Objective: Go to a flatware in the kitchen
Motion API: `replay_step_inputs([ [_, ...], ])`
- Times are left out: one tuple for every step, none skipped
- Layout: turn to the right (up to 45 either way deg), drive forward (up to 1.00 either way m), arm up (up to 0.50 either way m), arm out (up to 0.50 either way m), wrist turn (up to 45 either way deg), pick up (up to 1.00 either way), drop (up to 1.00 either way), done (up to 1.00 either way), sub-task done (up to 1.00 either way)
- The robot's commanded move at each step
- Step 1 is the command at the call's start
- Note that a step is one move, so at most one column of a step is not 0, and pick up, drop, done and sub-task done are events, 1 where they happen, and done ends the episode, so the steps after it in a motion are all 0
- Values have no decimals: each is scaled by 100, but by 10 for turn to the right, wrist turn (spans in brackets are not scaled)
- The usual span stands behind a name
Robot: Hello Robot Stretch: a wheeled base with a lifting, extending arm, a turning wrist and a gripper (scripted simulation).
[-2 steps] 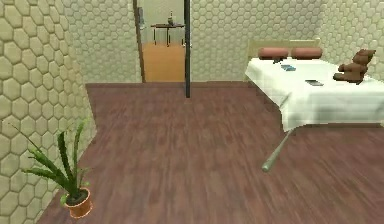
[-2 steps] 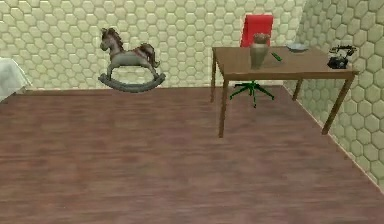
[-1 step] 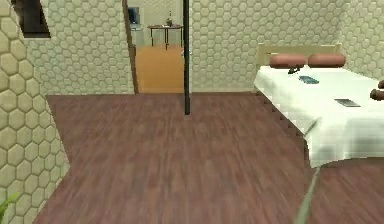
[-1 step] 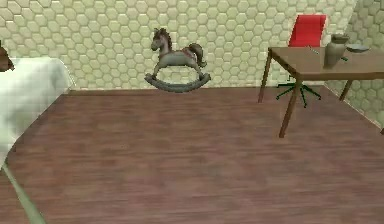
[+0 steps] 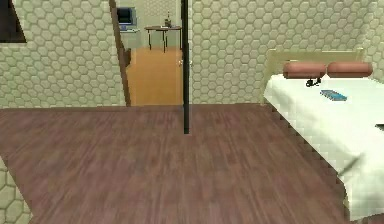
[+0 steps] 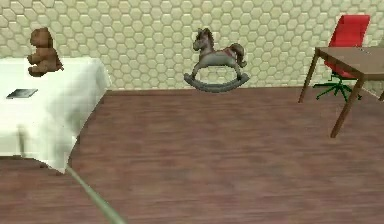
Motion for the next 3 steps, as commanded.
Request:
replay_step_inputs([
  [-30, 0, 0, 0, 0, 0, 0, 0, 0],
  [0, 15, 0, 0, 0, 0, 0, 0, 0],
  [-150, 0, 0, 0, 0, 0, 0, 0, 0],
])
